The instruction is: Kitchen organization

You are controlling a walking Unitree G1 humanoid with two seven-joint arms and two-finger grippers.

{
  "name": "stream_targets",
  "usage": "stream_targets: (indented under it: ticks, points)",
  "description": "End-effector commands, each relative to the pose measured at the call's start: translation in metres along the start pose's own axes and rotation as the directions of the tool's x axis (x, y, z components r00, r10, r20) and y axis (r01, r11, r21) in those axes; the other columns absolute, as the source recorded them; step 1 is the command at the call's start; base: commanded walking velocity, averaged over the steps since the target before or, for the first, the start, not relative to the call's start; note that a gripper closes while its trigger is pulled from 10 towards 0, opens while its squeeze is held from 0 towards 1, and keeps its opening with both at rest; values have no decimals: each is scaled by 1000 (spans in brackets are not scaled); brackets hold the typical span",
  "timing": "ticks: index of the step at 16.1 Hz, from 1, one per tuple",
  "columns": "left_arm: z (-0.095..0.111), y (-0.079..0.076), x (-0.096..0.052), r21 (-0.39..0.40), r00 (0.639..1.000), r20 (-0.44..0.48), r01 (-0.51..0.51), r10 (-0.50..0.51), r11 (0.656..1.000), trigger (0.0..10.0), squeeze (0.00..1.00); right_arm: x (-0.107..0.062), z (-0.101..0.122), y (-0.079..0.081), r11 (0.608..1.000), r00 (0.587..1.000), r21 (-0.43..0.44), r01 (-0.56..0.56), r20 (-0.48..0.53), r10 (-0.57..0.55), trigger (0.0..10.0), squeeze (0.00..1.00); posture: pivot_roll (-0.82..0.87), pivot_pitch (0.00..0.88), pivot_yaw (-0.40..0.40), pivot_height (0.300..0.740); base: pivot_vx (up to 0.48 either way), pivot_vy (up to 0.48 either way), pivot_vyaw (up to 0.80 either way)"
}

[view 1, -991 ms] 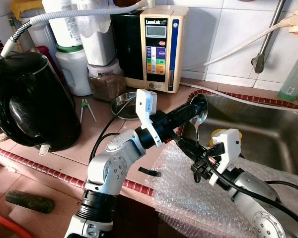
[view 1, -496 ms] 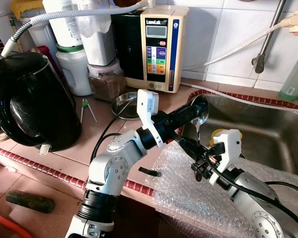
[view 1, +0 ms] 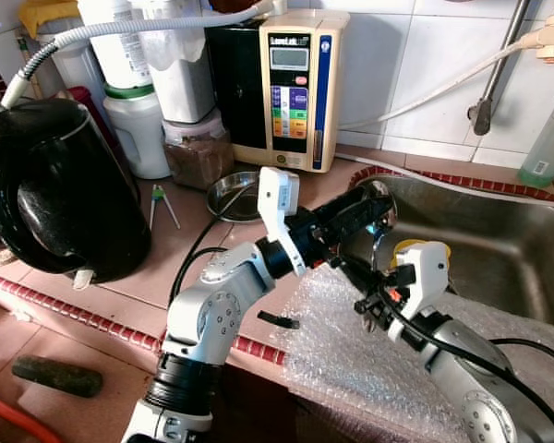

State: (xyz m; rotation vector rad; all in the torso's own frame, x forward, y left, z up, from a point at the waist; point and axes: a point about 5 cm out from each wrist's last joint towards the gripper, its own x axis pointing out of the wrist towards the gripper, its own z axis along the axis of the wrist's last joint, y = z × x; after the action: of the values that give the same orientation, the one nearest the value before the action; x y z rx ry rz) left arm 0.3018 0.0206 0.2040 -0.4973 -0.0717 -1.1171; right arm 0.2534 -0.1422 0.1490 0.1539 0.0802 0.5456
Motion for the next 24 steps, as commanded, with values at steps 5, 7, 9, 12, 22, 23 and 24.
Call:
stream_targets:
  ticks: [5, 7, 9, 12, 22, 23, 24]
  points:
    - [2, 22, -4, 79, 983, -28, -179, 181, 981, 10000, 1000, 2, 14, -13, 991, 989, -40, 131, 78, -127, 0, 0, -33, 0, 111, 740, 0, 0, 0]
    - [-2, 38, -11, 146, 955, -57, -279, 289, 949, 10000, 1000, 1, 26, -27, 962, 954, -50, 268, 150, -258, 0, 0, -33, 0, 113, 740, 0, 0, 0]
    - [-4, 51, -21, 201, 928, -79, -344, 365, 917, 10000, 1000, -11, 44, -58, 855, 831, -13, 518, 244, -500, 0, 0, -35, 0, 115, 740, 0, 0, 0]
    - [-11, 56, -28, 244, 917, -124, -343, 380, 907, 10000, 1000, -28, 47, -83, 752, 720, 46, 658, 255, -646, 0, 0, -38, 0, 116, 740, 0, 0, 0]
    - [-36, 45, -38, 424, 917, -328, -74, 229, 903, 10000, 1000, -75, 6, -135, 386, 385, 45, 921, 30, -922, 8902, 0, -31, 0, 117, 740, 0, 0, 0]
    - [-36, 46, -37, 433, 916, -327, -72, 231, 898, 10000, 1000, -76, -4, -136, 383, 385, 66, 922, -29, -922, 10000, 1000, -31, 0, 118, 740, 0, 0, 0]
    - [-37, 46, -37, 438, 915, -330, -69, 231, 897, 10000, 1000, -74, -8, -136, 389, 394, 90, 917, -51, -918, 10000, 1000, -30, 0, 118, 740, 0, 0, 0]
